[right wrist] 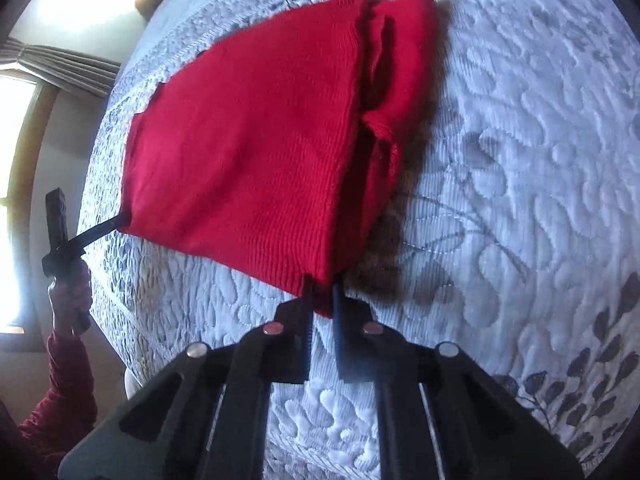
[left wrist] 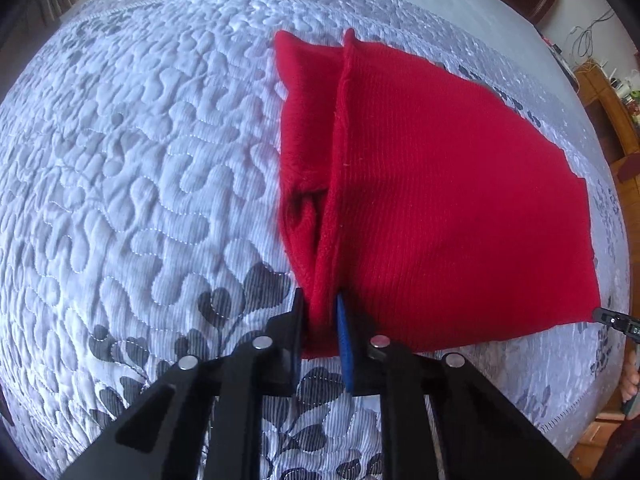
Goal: Fold small clothes
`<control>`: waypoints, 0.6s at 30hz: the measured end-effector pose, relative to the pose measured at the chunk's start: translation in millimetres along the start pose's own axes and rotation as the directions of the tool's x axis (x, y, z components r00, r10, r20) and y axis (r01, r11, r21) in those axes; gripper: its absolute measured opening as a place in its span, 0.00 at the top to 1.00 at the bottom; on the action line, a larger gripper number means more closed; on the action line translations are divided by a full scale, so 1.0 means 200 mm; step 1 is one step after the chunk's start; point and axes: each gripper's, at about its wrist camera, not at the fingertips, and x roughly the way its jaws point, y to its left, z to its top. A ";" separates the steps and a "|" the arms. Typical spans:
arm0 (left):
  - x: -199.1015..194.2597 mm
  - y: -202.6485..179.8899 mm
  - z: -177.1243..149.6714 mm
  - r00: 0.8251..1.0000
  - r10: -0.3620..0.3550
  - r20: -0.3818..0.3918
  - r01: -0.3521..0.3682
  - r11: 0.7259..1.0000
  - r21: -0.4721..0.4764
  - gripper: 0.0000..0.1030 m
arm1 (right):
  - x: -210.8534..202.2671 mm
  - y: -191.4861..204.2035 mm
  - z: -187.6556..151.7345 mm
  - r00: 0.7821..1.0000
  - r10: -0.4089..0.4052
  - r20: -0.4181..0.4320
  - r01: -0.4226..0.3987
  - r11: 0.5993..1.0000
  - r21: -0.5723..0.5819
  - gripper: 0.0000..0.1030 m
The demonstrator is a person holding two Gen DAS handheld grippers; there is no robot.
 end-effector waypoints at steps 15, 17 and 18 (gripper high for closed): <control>-0.09 0.13 -0.06 0.997 -0.073 -0.002 0.073 0.996 -0.058 0.66 | 0.02 -0.08 -0.09 1.000 -0.007 -0.019 0.008 0.999 0.049 0.77; -0.15 0.15 -0.07 0.998 -0.058 0.027 0.060 0.997 -0.054 0.41 | -0.03 -0.06 -0.10 1.000 -0.014 0.003 0.014 0.999 0.050 0.56; -0.17 0.15 -0.08 0.998 -0.062 0.033 0.064 0.996 -0.058 0.35 | -0.07 -0.06 -0.10 1.000 -0.012 0.023 0.011 0.998 0.054 0.42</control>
